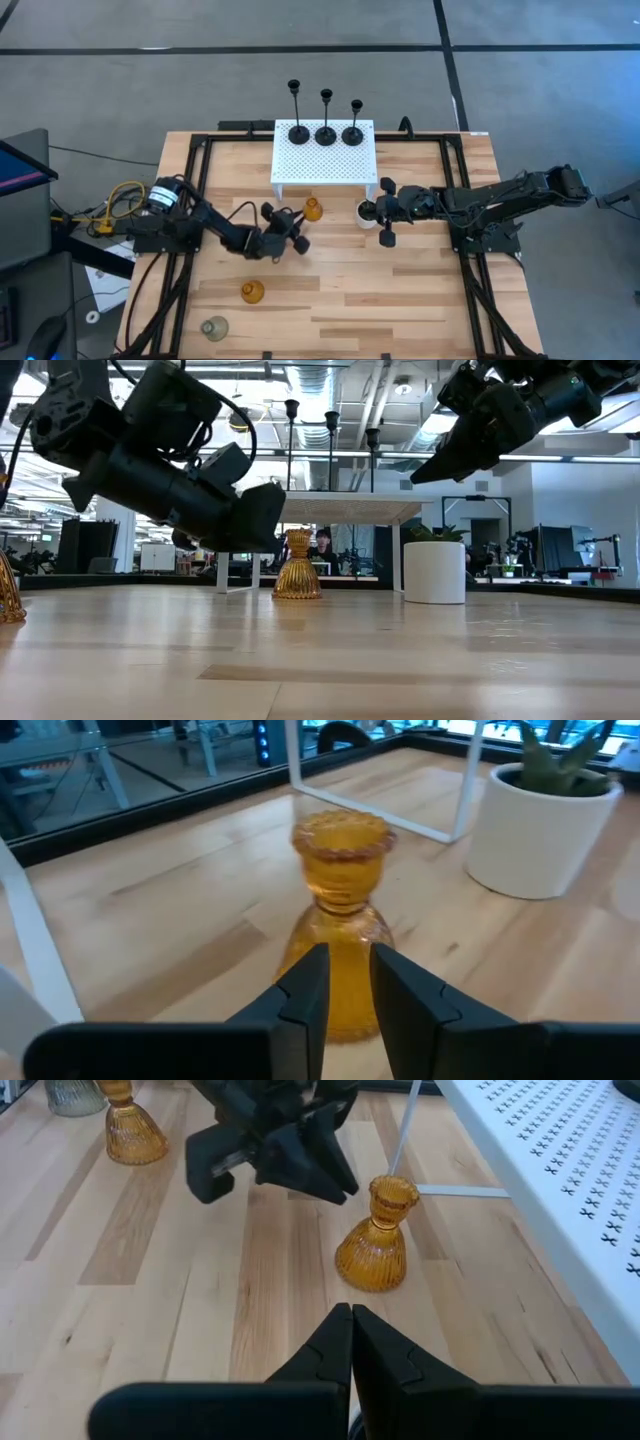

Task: Pick & Place candle stick holders
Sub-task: Put the transparent glass candle holder on the shelf

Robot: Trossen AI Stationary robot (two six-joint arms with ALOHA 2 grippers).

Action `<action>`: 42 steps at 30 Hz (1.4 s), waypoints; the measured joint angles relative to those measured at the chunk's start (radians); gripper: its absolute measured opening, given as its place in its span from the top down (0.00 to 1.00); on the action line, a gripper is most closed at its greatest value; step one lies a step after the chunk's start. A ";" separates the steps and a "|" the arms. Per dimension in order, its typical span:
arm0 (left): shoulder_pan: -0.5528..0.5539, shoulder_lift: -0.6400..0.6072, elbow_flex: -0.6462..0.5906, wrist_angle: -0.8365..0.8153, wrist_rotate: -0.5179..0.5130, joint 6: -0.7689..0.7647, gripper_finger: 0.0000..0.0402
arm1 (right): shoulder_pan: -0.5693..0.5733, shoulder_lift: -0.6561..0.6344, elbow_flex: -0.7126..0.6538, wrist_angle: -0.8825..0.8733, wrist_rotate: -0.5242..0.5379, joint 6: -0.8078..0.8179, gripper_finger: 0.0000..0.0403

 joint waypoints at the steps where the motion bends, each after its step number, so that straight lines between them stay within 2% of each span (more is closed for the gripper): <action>1: 0.005 0.000 0.000 0.000 0.000 0.000 0.81 | 0.000 0.000 0.000 0.000 0.000 0.000 1.00; 36: 0.017 0.000 0.000 0.001 0.000 0.030 0.81 | 0.000 0.000 0.000 0.000 -0.001 0.001 1.00; 42: 0.048 0.000 0.000 0.001 0.003 0.028 0.81 | 0.000 0.000 0.000 0.000 -0.001 0.001 1.00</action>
